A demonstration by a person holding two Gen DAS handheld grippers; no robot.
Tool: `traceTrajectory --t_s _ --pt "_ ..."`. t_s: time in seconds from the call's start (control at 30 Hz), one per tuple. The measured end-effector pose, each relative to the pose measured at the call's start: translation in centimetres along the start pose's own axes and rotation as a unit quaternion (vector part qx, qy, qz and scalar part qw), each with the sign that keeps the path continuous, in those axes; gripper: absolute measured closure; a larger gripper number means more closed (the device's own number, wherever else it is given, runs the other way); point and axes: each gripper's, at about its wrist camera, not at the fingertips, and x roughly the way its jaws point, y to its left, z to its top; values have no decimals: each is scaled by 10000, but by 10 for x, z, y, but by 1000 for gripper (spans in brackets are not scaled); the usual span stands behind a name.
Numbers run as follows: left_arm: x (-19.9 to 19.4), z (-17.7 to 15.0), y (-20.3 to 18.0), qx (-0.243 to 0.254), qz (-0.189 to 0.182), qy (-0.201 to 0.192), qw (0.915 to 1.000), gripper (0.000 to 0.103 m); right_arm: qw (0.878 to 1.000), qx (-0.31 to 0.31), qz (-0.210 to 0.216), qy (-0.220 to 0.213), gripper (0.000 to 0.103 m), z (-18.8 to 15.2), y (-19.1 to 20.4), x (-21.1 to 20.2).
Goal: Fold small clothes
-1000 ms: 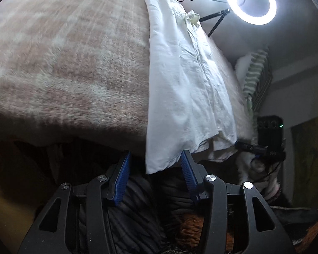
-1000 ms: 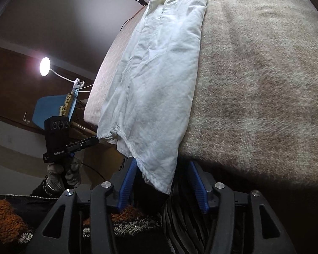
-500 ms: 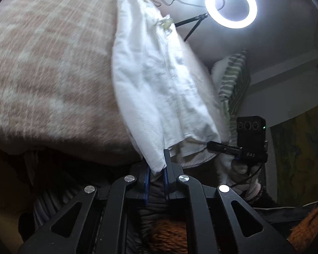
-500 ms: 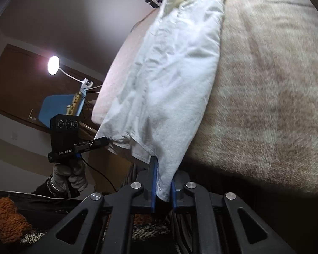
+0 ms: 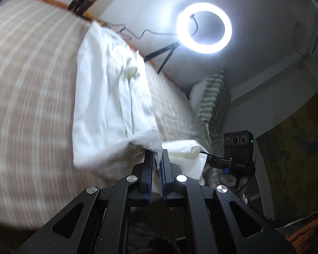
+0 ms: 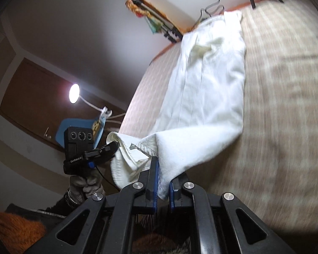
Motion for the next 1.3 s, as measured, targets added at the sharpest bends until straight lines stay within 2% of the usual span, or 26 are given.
traceTrajectory --t_s 0.17,0.47,0.6,0.77,0.87,0.9,0.97,1.0,1.03,1.07,1.1,1.13,1.23,1.3 --pt "16 34 11 118 240 -225 9994 98 9999 -18 -166 -27 97 37 -11 11" --pt "47 67 34 250 860 -328 9954 98 9966 556 -604 102 97 99 -55 44" --pt "58 81 47 430 1295 -382 9899 98 9924 854 -863 211 97 114 -74 61" --pt "69 92 65 343 1580 -477 9857 98 9884 1021 -1069 360 97 123 -88 73" --pt "67 96 67 265 1587 -643 9849 98 9877 1053 -1074 435 96 127 -89 75" --pt "63 98 66 268 1602 -716 9841 98 9873 1088 -1071 435 95 128 -88 74" --pt "56 99 62 248 1544 -770 9847 95 9877 1096 -1069 311 80 132 -86 67" --pt "52 100 60 260 1511 -778 9851 93 9886 1013 -1098 195 76 133 -82 60" --pt "45 98 56 321 1505 -784 9850 85 9895 931 -1102 100 67 135 -79 54" --pt "40 97 54 355 1503 -793 9848 79 9907 860 -1055 -14 63 135 -77 46" --pt "32 92 52 376 1464 -820 9851 70 9919 804 -972 -127 61 134 -74 37" --pt "26 87 51 382 1410 -832 9858 67 9931 724 -893 -234 59 132 -72 28" --pt "13 69 55 271 1279 -723 9888 67 9940 351 -930 -456 57 117 -66 7" --pt "10 57 59 94 1185 -589 9912 65 9946 177 -928 -424 57 107 -64 4"
